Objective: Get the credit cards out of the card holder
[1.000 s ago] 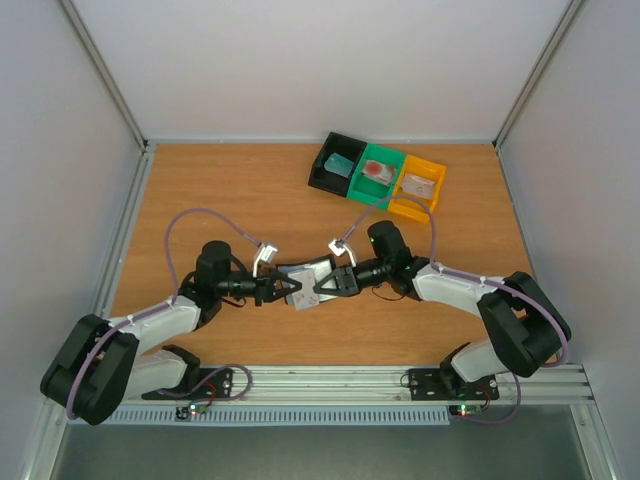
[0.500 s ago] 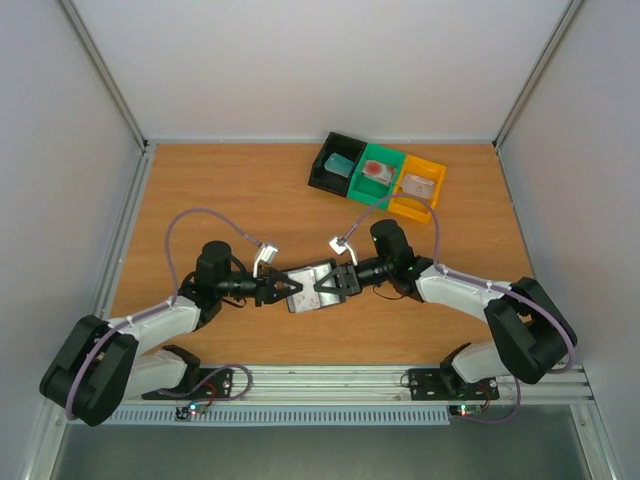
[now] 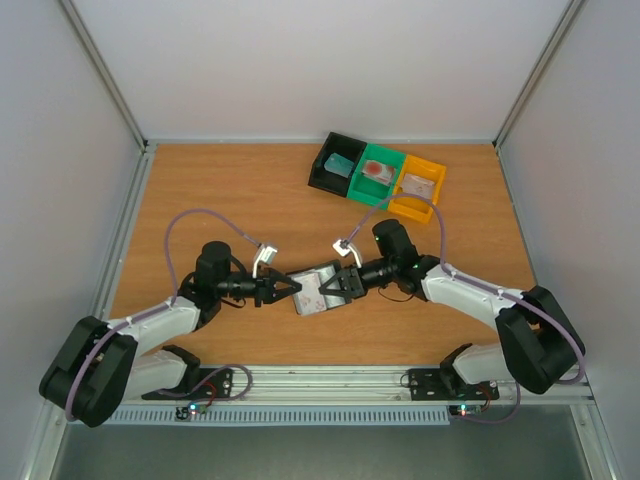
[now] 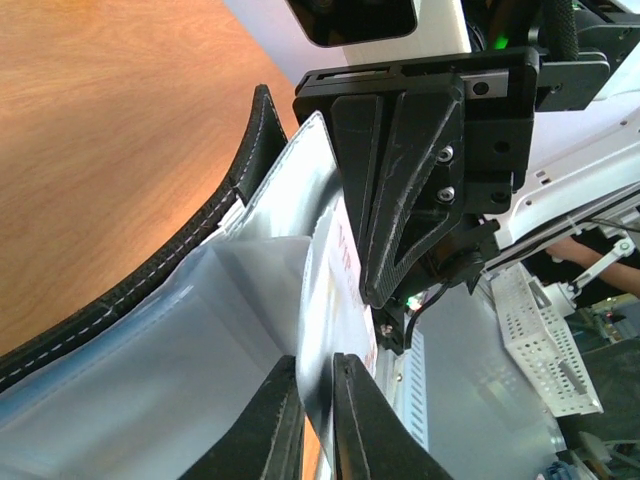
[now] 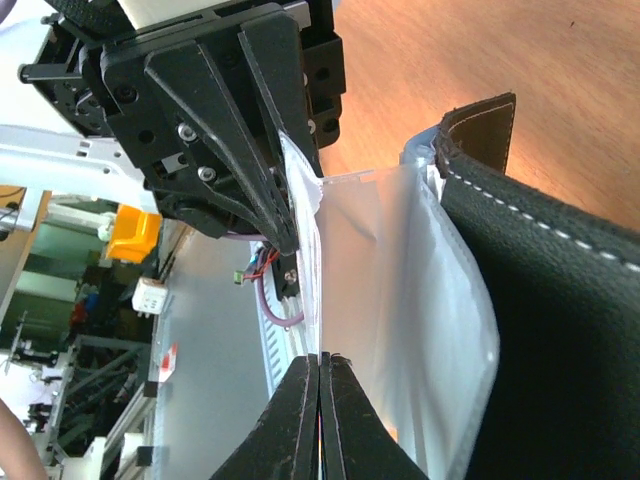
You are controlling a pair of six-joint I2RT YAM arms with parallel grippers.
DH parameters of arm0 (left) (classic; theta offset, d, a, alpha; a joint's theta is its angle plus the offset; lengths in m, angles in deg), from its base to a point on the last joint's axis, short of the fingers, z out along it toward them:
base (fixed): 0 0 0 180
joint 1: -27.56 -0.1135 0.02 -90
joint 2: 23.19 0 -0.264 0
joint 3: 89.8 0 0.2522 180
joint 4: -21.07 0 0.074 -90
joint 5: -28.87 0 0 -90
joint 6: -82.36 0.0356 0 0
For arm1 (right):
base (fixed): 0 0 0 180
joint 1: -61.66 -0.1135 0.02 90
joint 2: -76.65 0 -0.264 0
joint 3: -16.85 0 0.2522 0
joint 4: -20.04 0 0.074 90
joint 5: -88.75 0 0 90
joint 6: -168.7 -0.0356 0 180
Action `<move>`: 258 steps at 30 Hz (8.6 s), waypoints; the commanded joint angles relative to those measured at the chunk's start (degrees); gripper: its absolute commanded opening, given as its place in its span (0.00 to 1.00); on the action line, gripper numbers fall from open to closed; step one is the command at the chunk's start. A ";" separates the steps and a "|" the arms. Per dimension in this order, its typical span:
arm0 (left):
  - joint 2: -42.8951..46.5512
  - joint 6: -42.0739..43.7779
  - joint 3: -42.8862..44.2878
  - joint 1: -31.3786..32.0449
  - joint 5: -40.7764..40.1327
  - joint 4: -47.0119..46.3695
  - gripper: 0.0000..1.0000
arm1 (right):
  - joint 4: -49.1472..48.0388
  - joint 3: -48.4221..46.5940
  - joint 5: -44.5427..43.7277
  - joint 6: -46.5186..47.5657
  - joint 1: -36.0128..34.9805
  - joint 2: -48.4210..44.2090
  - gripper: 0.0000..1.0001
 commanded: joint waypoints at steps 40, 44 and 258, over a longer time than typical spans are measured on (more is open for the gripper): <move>-6.97 22.45 5.54 2.92 -22.92 12.22 0.07 | 35.10 -19.06 -12.14 15.85 11.74 -8.93 0.01; -9.13 17.02 6.55 5.15 -29.37 12.17 0.17 | 37.38 -21.41 -10.77 16.39 11.74 -10.25 0.01; 26.43 27.57 0.47 -16.03 -68.91 26.96 0.99 | -17.76 14.57 -59.51 18.86 38.90 -23.71 0.99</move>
